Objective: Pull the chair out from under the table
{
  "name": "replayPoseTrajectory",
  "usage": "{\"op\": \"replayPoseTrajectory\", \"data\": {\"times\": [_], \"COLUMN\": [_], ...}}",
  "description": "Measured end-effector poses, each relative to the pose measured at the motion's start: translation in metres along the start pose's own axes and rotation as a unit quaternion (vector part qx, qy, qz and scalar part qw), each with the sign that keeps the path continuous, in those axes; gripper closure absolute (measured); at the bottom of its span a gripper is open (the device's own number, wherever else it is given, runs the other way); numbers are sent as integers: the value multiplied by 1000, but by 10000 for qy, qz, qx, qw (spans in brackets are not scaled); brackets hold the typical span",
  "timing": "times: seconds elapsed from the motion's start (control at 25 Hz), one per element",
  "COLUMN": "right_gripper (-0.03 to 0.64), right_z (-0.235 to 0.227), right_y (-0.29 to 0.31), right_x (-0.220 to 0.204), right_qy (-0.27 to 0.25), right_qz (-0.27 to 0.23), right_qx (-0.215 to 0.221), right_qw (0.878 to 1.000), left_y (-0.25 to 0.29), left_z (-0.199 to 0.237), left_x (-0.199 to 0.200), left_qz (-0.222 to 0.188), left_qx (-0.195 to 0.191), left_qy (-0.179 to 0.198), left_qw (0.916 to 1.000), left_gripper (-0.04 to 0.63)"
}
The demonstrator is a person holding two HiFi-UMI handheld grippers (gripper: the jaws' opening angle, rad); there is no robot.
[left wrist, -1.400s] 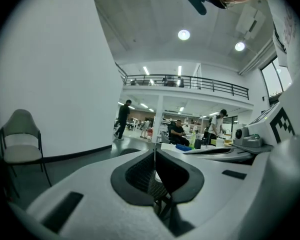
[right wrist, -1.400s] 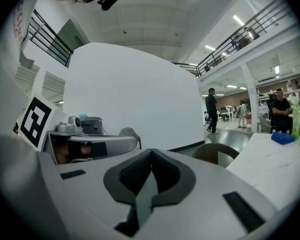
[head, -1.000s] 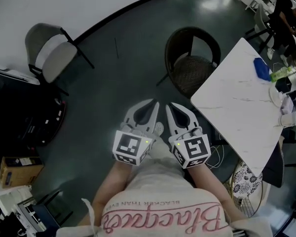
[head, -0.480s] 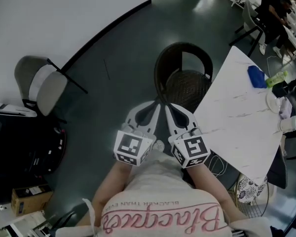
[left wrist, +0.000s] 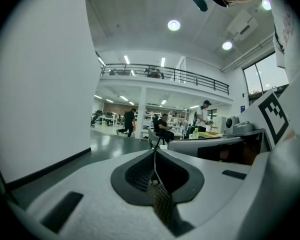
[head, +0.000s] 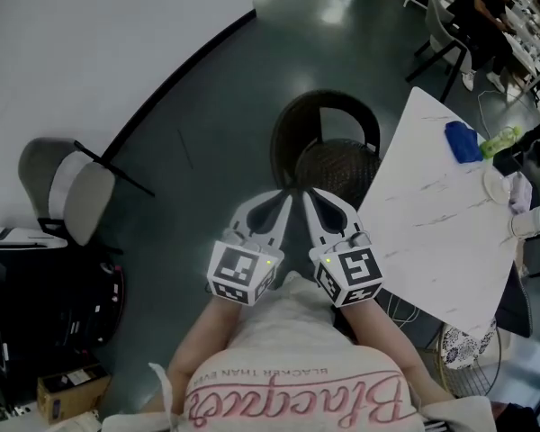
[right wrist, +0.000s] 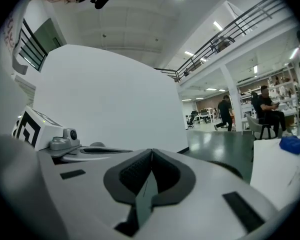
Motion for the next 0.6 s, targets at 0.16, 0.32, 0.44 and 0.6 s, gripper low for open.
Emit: {"op": "replayPoseTrajectory", "data": {"times": [0.16, 0.32, 0.44, 0.6], "right_gripper": [614, 614, 614, 614], "right_z": [-14, -23, -28, -29], "right_y": [14, 34, 54, 90], "right_x": [0, 1, 2, 7], "right_qy": [108, 127, 210, 239], "right_qz": [3, 31, 36, 42], "right_qx": [-199, -522, -862, -1349], "right_qw": [9997, 9986, 9960, 9906], "left_y": [23, 51, 73, 99], "left_z": [11, 28, 48, 86], "left_x": [2, 2, 3, 11], "left_qz": [39, 143, 252, 362], "left_qx": [-233, -718, -1109, -1508], "left_qy": [35, 64, 4, 59], "left_qw": [9997, 9973, 9935, 9879], "left_gripper": [584, 583, 584, 583]}}
Point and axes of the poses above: the fingertips, and each gripper's own axes: y forward along the fingers, z to its left, x out of its top, the point moved 10 cm from there along -y, backward along the fingers, and after that the axes turned 10 degrees about x, right-handed, at the moved point
